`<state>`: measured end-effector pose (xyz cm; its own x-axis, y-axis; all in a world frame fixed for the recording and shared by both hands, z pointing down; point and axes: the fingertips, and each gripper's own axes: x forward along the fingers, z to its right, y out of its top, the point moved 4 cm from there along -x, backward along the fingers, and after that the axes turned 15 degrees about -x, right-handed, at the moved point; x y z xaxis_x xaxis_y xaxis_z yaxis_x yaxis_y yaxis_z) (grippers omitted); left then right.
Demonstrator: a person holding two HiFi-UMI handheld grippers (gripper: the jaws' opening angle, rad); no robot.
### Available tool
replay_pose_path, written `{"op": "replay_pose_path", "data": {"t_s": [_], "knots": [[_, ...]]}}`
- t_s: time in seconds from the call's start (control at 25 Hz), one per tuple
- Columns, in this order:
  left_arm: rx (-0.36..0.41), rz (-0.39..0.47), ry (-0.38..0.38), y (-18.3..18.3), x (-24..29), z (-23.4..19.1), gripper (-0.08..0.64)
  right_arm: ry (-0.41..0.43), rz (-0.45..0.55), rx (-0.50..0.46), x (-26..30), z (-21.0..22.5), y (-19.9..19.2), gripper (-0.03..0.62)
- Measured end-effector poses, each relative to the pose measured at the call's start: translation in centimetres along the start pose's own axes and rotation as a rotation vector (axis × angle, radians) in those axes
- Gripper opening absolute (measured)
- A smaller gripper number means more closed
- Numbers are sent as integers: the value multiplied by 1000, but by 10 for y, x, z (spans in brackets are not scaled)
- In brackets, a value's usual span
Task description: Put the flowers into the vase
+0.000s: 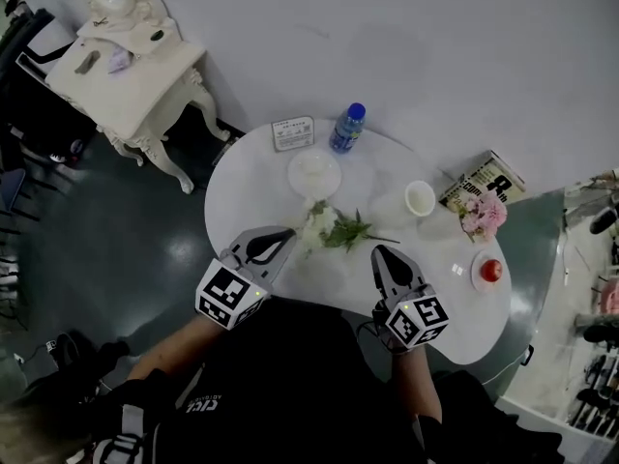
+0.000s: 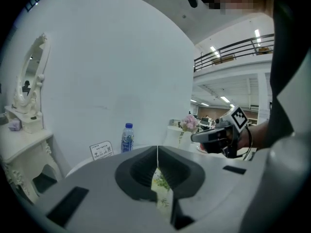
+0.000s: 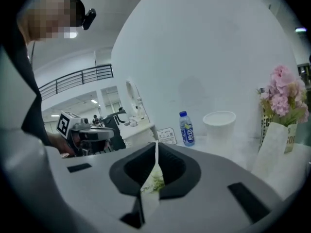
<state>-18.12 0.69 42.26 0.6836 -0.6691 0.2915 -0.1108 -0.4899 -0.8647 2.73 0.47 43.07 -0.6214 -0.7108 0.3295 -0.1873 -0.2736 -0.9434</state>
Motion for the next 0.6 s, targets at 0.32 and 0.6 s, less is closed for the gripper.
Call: {"op": "replay_pose_path", "data": {"t_s": [0.32,0.6], "knots": [[-20,-21,-58,13,4,-49,12,-13,-140,-123,44,-16,-3,38],[-62,0,-35,11,22,-62,11,89,-313,-257,69,-5,-27,40]]}}
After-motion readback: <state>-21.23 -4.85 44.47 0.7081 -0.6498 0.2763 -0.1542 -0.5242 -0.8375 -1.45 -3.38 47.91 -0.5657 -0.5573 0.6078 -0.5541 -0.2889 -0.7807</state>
